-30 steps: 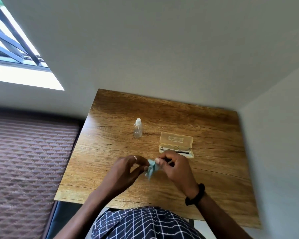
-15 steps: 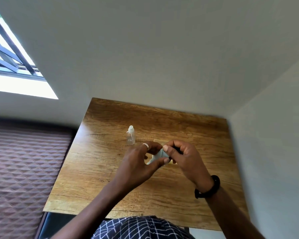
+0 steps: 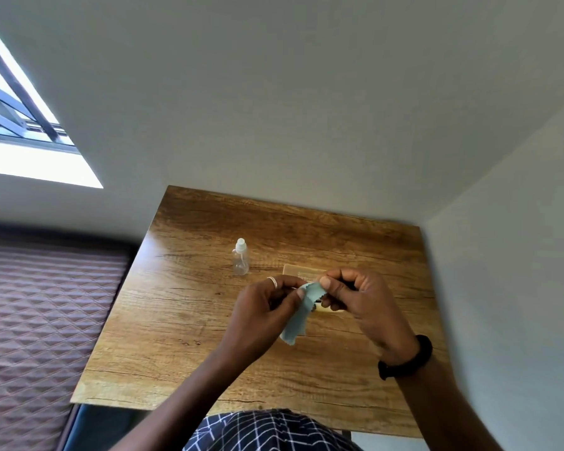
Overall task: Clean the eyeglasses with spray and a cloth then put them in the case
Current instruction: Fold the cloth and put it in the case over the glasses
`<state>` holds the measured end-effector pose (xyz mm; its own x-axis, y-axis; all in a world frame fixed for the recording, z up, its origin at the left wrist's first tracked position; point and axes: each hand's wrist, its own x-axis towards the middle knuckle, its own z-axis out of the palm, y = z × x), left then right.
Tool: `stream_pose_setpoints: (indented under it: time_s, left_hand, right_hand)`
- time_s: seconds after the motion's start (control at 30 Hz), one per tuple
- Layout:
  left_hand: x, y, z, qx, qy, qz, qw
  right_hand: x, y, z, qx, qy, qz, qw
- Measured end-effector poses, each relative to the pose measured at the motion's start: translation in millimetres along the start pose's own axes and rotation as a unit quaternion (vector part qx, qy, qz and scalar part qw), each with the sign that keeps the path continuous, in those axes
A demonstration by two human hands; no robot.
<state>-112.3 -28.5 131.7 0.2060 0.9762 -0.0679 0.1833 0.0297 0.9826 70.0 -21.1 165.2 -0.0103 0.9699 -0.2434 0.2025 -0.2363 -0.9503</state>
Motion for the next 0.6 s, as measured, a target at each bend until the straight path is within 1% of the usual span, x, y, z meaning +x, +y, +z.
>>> stream_pose_setpoints:
  time_s: [0.17, 0.27, 0.37, 0.47, 0.53, 0.6]
  left_hand:
    - [-0.3, 8.2, 2.1, -0.036, 0.027, -0.010, 0.999]
    - [-0.3, 10.7, 2.5, -0.049, 0.023, -0.014, 0.998]
    - [0.2, 10.0, 2.4, -0.057, 0.010, -0.021, 0.998]
    - [1.3, 10.0, 2.5, -0.088, -0.013, -0.025, 0.996]
    - [0.7, 15.0, 3.4, -0.090, -0.031, 0.003, 0.995]
    - [0.7, 20.0, 4.2, -0.049, -0.027, 0.055, 0.997]
  right_hand:
    - [-6.0, -0.3, -1.3, 0.055, -0.028, 0.055, 0.997]
    - [-9.0, -2.7, 0.2, 0.051, -0.036, 0.047, 0.997]
    - [-9.1, -3.4, 1.8, -0.007, -0.012, -0.016, 1.000]
    - [-10.6, -9.6, 0.5, -0.027, 0.000, -0.071, 0.997]
    - [-14.4, -15.7, -2.5, -0.076, 0.001, -0.118, 0.990]
    - [-19.4, -22.1, -6.4, -0.153, 0.007, -0.174, 0.973]
